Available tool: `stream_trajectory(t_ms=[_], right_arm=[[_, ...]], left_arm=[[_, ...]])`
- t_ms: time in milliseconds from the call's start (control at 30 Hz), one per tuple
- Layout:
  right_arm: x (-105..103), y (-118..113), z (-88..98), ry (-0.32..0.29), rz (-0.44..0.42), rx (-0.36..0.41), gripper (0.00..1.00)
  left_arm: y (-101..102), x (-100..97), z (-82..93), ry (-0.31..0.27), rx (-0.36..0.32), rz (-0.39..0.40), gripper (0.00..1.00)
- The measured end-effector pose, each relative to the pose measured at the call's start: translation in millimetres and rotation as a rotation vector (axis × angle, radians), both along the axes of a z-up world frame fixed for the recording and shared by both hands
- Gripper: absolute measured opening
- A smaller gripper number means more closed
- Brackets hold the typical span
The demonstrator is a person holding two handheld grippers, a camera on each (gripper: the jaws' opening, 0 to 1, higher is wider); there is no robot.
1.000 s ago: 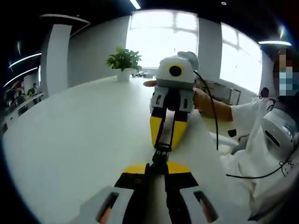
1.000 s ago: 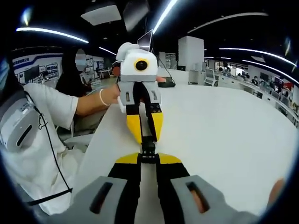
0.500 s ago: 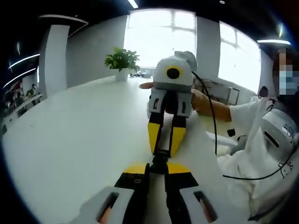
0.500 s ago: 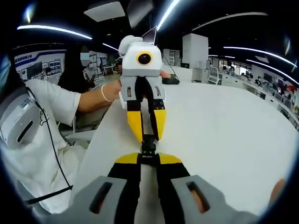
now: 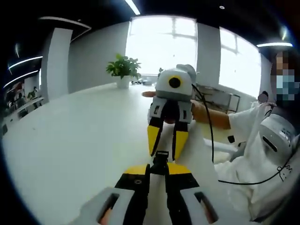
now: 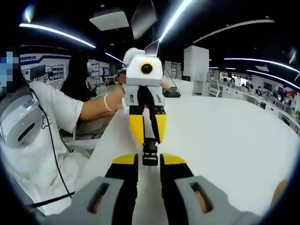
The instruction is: Snap the two parts of the plastic buckle together until the buckle closes and remains connected.
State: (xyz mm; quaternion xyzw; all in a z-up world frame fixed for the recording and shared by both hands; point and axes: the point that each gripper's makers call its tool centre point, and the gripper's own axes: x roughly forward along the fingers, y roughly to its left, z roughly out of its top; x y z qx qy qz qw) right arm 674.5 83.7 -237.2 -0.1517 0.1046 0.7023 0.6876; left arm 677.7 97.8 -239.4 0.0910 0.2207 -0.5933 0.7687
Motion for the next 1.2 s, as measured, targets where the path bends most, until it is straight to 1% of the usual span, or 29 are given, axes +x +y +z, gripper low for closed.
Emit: stream_trajectory(t_ms=[67,133,267,300,367,433,467,533,600,633,700,733,933,1033,1100,1200], right_arm=[[-0.2,0.8,-2.0,-0.007,-0.004,-0.015,0.17],[1.0,0.5,-2.1,-0.032,-0.005,-0.020,0.13],[0.4,0.1,0.6,-0.002,-0.004,-0.002,0.13],[-0.1,0.2,0.3,-0.001,-0.004,-0.001,0.13],[0.2,0.2,0.0,-0.005,-0.004,-0.001,0.13],[-1.1,0.9,3.6,-0.010,0.000,0.021,0.13],[-1.7,0.9,4.9,-0.012,0.003,0.028,0.13],[-4.9,1.7,5.6,-0.020,0.022,0.027,0.13],[-5.8,1.7,4.7,-0.031,0.026,0.019,0.13],[-6.1,1.8,4.3,-0.032,0.027,0.018,0.13],[-5.5,1.6,4.3,-0.034,0.025,0.022,0.13],[-5.4,1.3,4.5,-0.033,0.025,0.025,0.13],[-5.9,1.0,6.8,-0.022,0.023,0.059,0.13],[-6.6,1.9,8.5,-0.019,0.029,0.070,0.13],[-7.6,3.1,9.9,-0.021,0.032,0.078,0.13],[-8.1,3.4,10.6,-0.030,0.031,0.078,0.13]], left_arm=[[-0.1,-0.3,1.1,-0.001,-0.003,-0.001,0.11],[-1.2,-2.9,2.9,0.005,-0.012,-0.010,0.11],[-0.4,-3.0,4.1,-0.008,-0.014,-0.011,0.12],[-1.0,-3.6,3.7,-0.045,-0.007,-0.021,0.12],[-1.6,-4.9,2.1,-0.053,-0.004,-0.027,0.13],[-3.7,-8.0,-1.9,-0.044,0.004,-0.054,0.18],[-5.5,-9.5,-5.0,-0.044,0.013,-0.058,0.23],[-4.8,-7.6,-8.1,-0.061,0.035,-0.048,0.27],[-4.5,-8.1,-7.3,-0.077,0.030,-0.052,0.25],[-4.7,-8.8,-5.9,-0.074,0.020,-0.059,0.23],[-6.6,-12.3,0.6,-0.053,-0.034,-0.076,0.22],[-6.3,-13.9,2.3,-0.048,-0.048,-0.082,0.22],[0.6,-14.4,5.5,-0.043,-0.063,-0.083,0.17],[0.0,-14.8,6.9,-0.039,-0.077,-0.084,0.16],[-0.9,-15.4,8.0,-0.043,-0.086,-0.085,0.13],[-2.5,-14.5,11.3,-0.059,-0.103,-0.086,0.12]])
